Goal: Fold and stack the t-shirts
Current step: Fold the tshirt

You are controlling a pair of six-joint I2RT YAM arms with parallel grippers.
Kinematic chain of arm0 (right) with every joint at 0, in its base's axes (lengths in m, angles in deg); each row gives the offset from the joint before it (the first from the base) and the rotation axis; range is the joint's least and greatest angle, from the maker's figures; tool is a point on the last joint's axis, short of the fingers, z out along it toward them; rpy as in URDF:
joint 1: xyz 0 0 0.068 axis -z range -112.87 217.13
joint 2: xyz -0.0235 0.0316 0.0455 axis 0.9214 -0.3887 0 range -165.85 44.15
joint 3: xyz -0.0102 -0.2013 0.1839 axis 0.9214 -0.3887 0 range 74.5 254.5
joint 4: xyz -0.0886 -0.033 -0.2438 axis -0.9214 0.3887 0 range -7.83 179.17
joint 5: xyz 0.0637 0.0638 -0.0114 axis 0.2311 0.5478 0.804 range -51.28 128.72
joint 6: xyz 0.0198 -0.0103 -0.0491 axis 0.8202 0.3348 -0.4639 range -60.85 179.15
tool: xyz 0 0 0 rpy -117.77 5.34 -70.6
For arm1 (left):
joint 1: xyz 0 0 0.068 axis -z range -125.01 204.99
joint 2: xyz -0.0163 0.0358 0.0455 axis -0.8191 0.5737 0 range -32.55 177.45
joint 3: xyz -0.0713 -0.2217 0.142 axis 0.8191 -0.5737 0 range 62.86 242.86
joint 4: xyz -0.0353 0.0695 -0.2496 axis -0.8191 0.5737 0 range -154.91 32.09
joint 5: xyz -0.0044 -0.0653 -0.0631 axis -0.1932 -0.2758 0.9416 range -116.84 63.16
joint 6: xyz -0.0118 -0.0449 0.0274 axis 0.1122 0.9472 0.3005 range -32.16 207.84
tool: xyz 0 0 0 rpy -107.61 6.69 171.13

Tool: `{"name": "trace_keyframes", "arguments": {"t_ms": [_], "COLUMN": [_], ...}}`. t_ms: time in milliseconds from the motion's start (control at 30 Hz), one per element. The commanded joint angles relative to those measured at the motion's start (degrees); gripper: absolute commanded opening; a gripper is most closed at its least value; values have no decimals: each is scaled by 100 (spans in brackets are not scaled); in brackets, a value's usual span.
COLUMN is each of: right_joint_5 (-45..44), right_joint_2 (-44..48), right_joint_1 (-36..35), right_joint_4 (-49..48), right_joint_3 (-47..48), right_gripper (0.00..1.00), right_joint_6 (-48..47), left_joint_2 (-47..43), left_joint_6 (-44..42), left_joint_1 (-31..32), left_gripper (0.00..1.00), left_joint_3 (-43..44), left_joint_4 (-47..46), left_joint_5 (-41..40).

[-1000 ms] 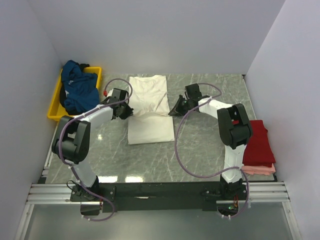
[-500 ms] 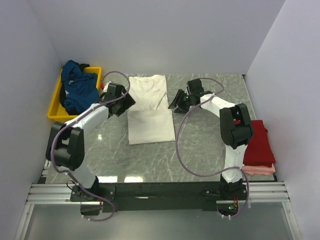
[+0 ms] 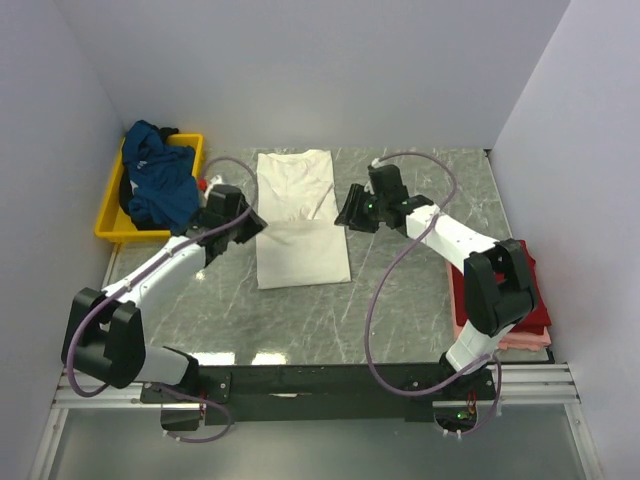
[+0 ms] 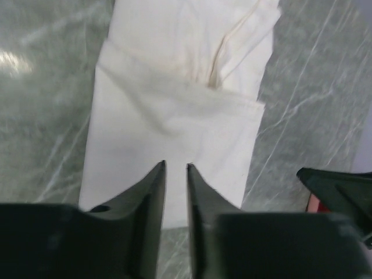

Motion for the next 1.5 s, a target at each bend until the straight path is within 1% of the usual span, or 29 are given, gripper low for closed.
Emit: {"name": "trace_keyframes", "arguments": {"t_ms": [0, 100, 233, 333, 467, 700, 867, 967, 1100, 1167, 1200, 1267, 1300, 1400, 1467], "right_joint_5": [-208, -286, -471, -532, -777, -945, -972, -858, -761, -708, -699, -629, -603, -541, -532], "right_joint_2": [58, 49, 215, 347, 383, 365, 470, 514, 585, 611, 620, 646, 629, 568, 532], "right_joint_1": [-180, -400, -541, -611, -716, -805, -805, -805, -831, -848, -857, -866, -875, -884, -875], "right_joint_4": [-70, -140, -412, -579, -580, -624, -606, -588, -632, -659, -667, -746, -781, -826, -861], "right_joint_3": [-204, -519, -1169, -1538, -1751, -2137, -2304, -2331, -2445, -2498, -2550, -2594, -2621, -2665, -2665], "right_gripper": [52, 50, 50, 49, 48, 46, 43, 40, 39, 39, 39, 39, 39, 39, 38], "right_joint_6": [-303, -312, -146, -75, -57, -40, -22, 22, 83, 110, 136, 162, 180, 215, 224], "left_joint_2": [-157, -131, -140, -157, -52, 378, 265, -60, -578, -710, -824, -974, -1001, -1019, -949], "left_joint_6": [182, 306, 394, 420, 412, 429, 464, 464, 508, 587, 605, 666, 684, 710, 719], "left_joint_1": [324, 561, 641, 649, 649, 649, 649, 649, 649, 649, 649, 649, 649, 641, 641], "left_gripper": [22, 12, 6, 4, 3, 1, 1, 7, 24, 28, 31, 34, 39, 46, 46], "left_joint_3": [-400, -672, -1015, -1235, -1455, -1675, -1833, -1860, -1930, -2026, -2070, -2263, -2325, -2527, -2580], "left_joint_4": [-235, -271, -385, -429, -456, -552, -465, -289, -78, 97, 142, 134, 99, -103, -226], "left_joint_5": [120, 50, 6, -47, -179, -267, -302, -337, -329, -372, -416, -443, -434, -329, -241]}}
